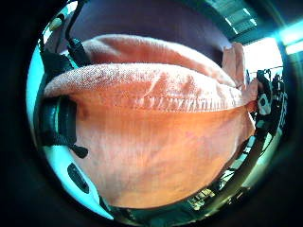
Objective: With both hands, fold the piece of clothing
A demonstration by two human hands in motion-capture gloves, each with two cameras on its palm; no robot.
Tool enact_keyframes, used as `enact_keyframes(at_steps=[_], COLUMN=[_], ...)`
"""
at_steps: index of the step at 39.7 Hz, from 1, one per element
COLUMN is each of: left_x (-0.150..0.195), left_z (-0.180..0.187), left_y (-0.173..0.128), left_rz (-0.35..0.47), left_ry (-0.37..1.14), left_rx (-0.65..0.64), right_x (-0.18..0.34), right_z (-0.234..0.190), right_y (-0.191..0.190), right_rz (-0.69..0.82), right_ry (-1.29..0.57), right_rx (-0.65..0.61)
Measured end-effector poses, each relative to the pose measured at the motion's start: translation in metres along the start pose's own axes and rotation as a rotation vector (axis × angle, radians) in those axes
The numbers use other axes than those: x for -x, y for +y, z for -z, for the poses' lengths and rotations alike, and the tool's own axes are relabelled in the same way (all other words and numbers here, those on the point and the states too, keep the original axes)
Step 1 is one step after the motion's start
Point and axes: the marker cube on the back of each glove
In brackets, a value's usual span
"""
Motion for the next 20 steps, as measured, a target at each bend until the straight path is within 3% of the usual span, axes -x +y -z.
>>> enact_keyframes(at_steps=[3,7,11,15,20], left_x=[-0.001,0.005,0.011,0.018,0.034], left_z=[-0.003,0.0,0.017,0.041,0.04], left_y=[-0.001,-0.002,-0.004,0.011,0.035], left_rz=[-0.006,-0.009,-0.002,0.009,0.036], left_ry=[0.005,0.002,0.028,0.097,0.073], left_rx=[-0.001,-0.019,-0.144,-0.339,-0.411], right_x=[0.003,-0.001,-0.017,-0.052,-0.11], right_z=[-0.006,-0.002,0.015,0.042,0.044], right_y=[0.0,0.016,0.02,0.036,0.113], right_rz=[0.022,0.059,0.06,-0.059,-0.308], right_ry=[-0.014,-0.038,-0.089,-0.228,-0.268], right_rx=[0.009,0.132,0.087,-0.111,0.092])
